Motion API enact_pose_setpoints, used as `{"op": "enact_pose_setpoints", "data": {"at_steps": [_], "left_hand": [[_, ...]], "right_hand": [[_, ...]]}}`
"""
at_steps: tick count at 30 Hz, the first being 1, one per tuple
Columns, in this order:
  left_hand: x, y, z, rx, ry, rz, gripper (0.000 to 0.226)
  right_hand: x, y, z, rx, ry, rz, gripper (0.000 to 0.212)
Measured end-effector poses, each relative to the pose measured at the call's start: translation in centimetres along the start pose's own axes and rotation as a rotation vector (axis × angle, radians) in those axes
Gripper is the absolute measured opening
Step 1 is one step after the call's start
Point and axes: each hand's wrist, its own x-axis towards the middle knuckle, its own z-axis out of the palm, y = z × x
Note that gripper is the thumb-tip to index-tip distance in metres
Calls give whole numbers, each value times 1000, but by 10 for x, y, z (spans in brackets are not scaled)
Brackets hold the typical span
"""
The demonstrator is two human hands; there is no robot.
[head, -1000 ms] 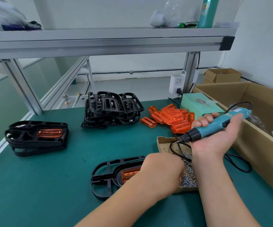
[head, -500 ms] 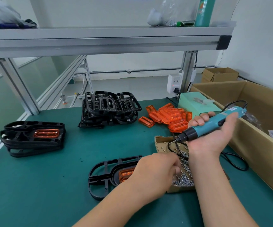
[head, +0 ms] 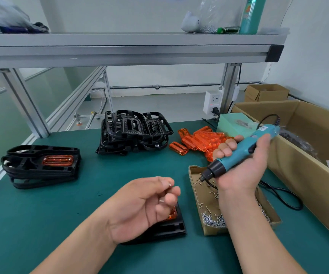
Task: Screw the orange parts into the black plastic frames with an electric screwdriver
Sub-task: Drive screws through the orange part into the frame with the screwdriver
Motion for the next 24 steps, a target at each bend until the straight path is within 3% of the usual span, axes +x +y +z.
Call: {"op": "enact_pose_setpoints", "data": {"at_steps": [12, 17, 24], "left_hand": [[-14, -14, -16, 416, 158, 121, 22], [-16, -21, -10, 462, 170, 112, 14], [-17, -22, -5, 446, 165, 103, 24]], "right_hand": [[-30, 13, 19, -1, -173, 62, 56], [-34, 12, 22, -2, -180, 66, 56], [-37, 17, 21, -45, -208, 64, 56]]}}
